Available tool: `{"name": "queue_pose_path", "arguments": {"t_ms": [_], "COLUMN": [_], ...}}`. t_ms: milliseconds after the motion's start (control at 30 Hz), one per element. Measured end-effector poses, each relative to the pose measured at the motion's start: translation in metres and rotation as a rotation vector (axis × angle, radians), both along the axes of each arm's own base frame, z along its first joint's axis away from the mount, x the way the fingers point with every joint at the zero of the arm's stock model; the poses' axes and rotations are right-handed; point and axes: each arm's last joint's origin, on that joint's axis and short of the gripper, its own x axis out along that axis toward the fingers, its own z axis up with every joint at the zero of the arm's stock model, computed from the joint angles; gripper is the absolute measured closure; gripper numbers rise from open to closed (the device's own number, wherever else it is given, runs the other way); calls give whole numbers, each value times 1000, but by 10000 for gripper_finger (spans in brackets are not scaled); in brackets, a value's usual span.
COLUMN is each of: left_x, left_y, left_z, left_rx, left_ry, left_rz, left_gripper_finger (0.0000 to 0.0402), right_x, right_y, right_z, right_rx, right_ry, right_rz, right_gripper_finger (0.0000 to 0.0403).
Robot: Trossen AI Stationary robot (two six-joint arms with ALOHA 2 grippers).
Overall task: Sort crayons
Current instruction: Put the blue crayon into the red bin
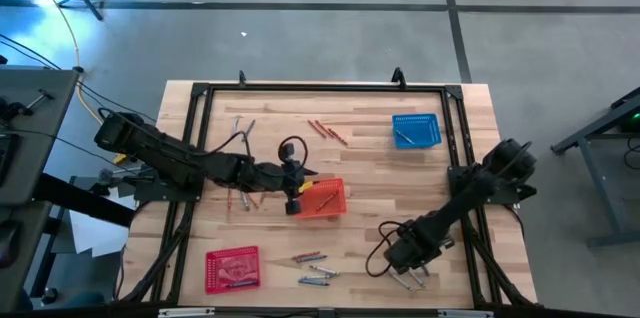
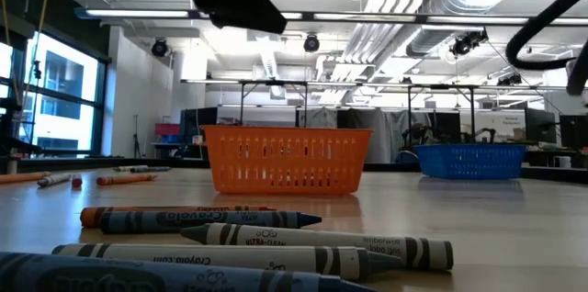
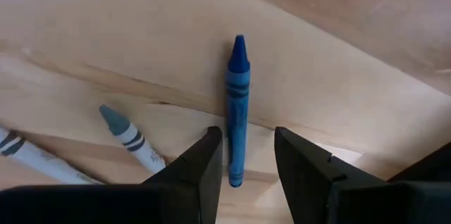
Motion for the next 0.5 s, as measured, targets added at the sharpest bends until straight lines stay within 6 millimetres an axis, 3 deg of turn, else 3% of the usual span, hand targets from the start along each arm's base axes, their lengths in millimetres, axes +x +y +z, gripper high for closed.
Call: {"name": "queue_pose_path", "arguments": {"t_ms": [300,500], "left_x": [-5,-6], "left_y": [-14,-20], "left_z": [-3,-3], "left_rx": [6,-7], "left_ry": [47,48], "left_rz": [-103,-144], "left_gripper_finger": [311,311], "right_x": [4,8], "right_y": [-2,-7], "right_z": [-7,-8], "right_rx": [13,20], "right_ry": [26,10], "right_rz": [20,29], "right_gripper_finger": [283,348]}}
